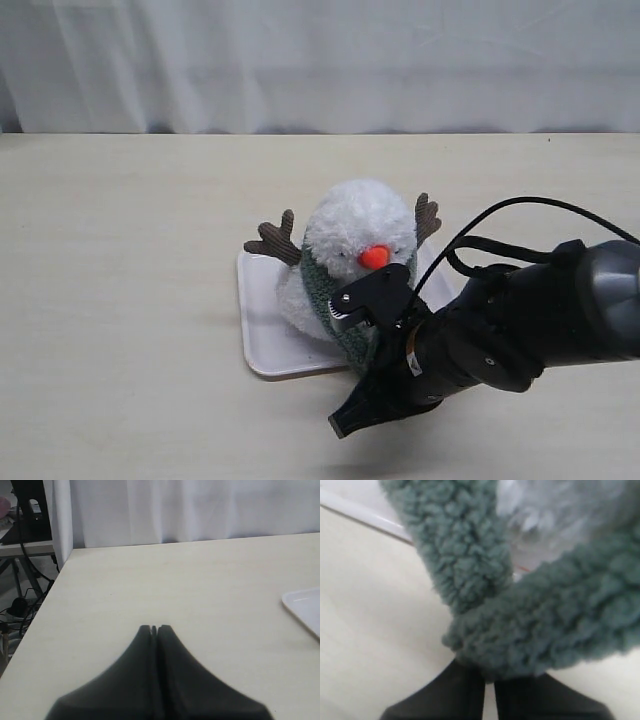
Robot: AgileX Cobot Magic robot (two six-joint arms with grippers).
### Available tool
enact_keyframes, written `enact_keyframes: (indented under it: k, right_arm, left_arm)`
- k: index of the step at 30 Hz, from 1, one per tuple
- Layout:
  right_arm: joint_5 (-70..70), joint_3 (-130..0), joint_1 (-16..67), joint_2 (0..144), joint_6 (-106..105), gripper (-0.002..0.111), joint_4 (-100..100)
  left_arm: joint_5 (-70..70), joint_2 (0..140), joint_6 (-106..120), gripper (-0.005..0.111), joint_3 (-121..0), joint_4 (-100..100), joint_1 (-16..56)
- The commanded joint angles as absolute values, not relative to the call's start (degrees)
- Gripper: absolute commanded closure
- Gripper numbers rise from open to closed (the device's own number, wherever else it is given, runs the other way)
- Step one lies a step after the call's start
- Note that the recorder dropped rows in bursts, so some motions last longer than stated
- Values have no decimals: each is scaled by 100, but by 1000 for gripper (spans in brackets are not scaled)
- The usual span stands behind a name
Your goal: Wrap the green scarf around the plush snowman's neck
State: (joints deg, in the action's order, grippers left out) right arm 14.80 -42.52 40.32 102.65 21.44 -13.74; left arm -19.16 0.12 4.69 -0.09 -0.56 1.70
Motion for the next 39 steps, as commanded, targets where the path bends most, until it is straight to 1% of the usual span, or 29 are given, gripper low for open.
enact_keyframes:
  k: [1, 5, 6, 9, 11, 16, 20, 28, 31, 34, 36, 39]
  right_arm:
    - [1648, -4259, 4006, 10155, 2051, 94, -1396]
    - [2026, -4259, 4006, 9930, 2051, 66, -1376]
    - [2158, -4259, 4006, 9838, 2051, 57, -1380]
    - [2613, -4259, 4018, 9508, 2051, 41, -1202]
    - [2927, -4259, 4018, 9253, 2051, 38, -1096]
    - [3862, -4259, 4018, 8569, 1974, 38, -915]
    - [4322, -4259, 4018, 7895, 1341, 38, -36]
    - [4489, -4259, 4018, 6484, -538, 38, 2278]
    - [4489, -4259, 4018, 6009, -1072, 38, 2845]
    - [4489, -4259, 4018, 5586, -1291, 38, 2965]
    - [4489, -4259, 4018, 5319, -1291, 41, 2927]
    - [4489, -4259, 4018, 4884, -1291, 53, 2834]
  left_arm:
    - [-1861, 0, 468, 107, 0, -53, 203]
    - [-1861, 0, 468, 107, 0, -53, 203]
    - [-1861, 0, 468, 107, 0, -53, 203]
    - [-1861, 0, 468, 107, 0, -53, 203]
    - [-1861, 0, 468, 107, 0, -53, 203]
    - [-1861, 0, 468, 107, 0, -53, 203]
    - [-1861, 0, 468, 107, 0, -53, 203]
    - [-1861, 0, 468, 107, 0, -53, 203]
    - [-1861, 0, 468, 107, 0, -53, 203]
    - [-1861, 0, 468, 107, 0, -53, 203]
    - [-1861, 0, 468, 107, 0, -53, 203]
    - [-1861, 0, 468, 107, 0, -53, 203]
